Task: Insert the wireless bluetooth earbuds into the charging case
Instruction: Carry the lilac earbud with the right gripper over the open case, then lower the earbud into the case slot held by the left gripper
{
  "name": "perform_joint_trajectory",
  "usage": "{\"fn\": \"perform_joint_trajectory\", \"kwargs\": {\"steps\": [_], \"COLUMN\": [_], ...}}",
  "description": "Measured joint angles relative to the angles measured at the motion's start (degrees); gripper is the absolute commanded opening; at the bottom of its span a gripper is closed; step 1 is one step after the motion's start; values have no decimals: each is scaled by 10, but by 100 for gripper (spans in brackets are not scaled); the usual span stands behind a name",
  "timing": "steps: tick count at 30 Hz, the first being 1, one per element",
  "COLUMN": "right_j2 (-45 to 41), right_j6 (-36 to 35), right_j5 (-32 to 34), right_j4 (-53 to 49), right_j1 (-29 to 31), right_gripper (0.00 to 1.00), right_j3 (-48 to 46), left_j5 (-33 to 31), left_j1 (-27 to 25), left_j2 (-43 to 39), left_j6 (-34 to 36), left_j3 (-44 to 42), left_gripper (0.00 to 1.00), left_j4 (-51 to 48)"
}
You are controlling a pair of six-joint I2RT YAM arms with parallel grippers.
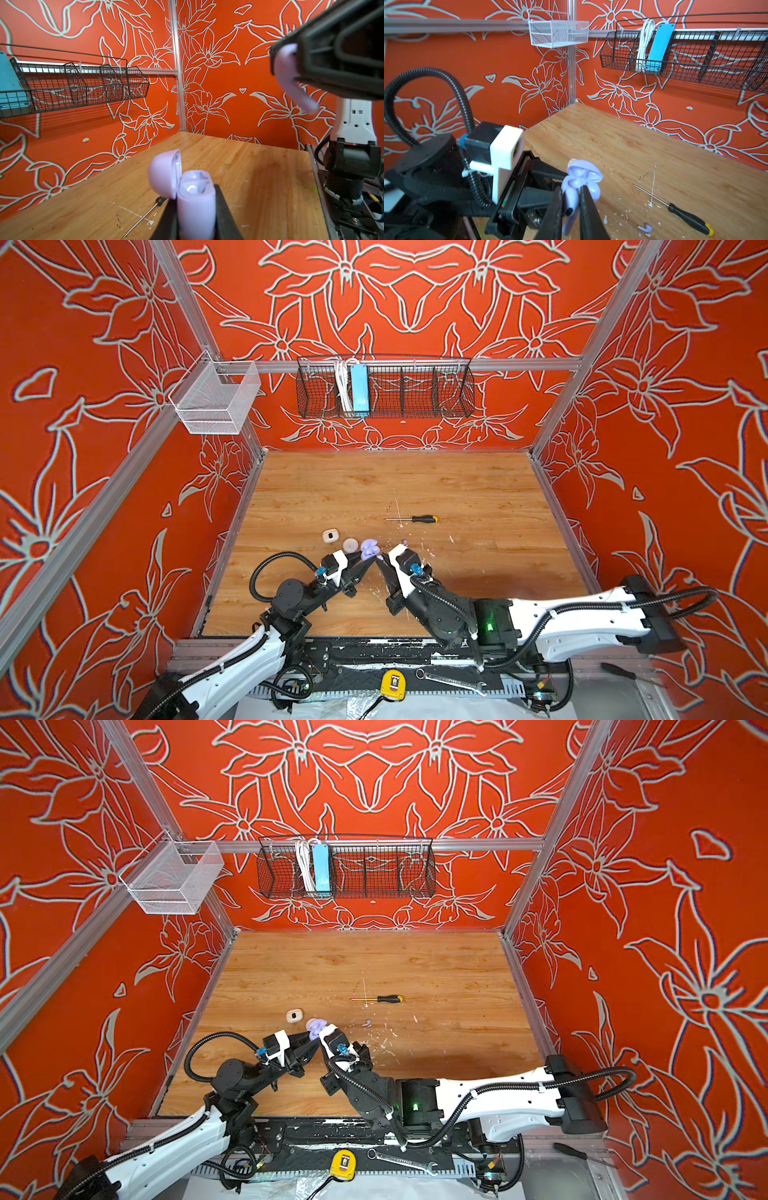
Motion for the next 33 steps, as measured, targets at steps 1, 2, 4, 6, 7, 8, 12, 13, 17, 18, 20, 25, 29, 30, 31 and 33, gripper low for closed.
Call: {"fn": "perform_joint_trajectory", "kwargs": {"steps": [1, 2, 4, 6, 7, 8, 12, 13, 17, 18, 20, 25, 29, 30, 31, 33], "right_j2": [3, 7, 16, 23, 25, 26, 32, 33, 42, 45, 52, 63, 66, 66, 67, 71], "right_j6": [-3, -6, -14, -19, -22, -23, -28, -29, -31, -32, -32, -32, -32, -32, -32, -32], "right_j5": [0, 0, 0, 0, 0, 0, 0, 0, 0, 0, 0, 0, 0, 0, 0, 0], "right_j4": [18, 35, 75, 111, 126, 139, 186, 199, 240, 246, 258, 276, 280, 280, 282, 282], "right_j1": [0, 0, 0, 0, 0, 0, 0, 0, 0, 0, 0, 0, 0, 0, 0, 0], "right_gripper": [16, 16, 16, 16, 16, 16, 15, 15, 15, 15, 14, 14, 14, 14, 14, 13], "right_j3": [0, 0, -2, -11, -17, -23, -43, -49, -66, -68, -68, -68, -68, -68, -68, -68], "left_j5": [4, 9, 20, 29, 34, 37, 48, 50, 50, 49, 44, 38, 35, 35, 34, 30], "left_j1": [-2, -5, -13, -20, -24, -26, -36, -40, -49, -50, -51, -53, -53, -53, -53, -55], "left_j2": [-3, -6, -11, -17, -18, -18, -25, -31, -55, -61, -71, -78, -78, -79, -80, -85], "left_j6": [0, 1, 7, 13, 16, 19, 30, 32, 42, 43, 46, 53, 54, 54, 55, 55], "left_j3": [0, 0, 0, -2, -3, -4, -5, -5, -5, -5, -5, -5, -5, -5, -5, -5], "left_gripper": [0, 0, 0, 0, 0, 0, 0, 0, 0, 0, 0, 0, 0, 0, 0, 0], "left_j4": [5, 8, 14, 24, 32, 37, 45, 44, 40, 38, 32, 22, 17, 16, 13, 8]}}
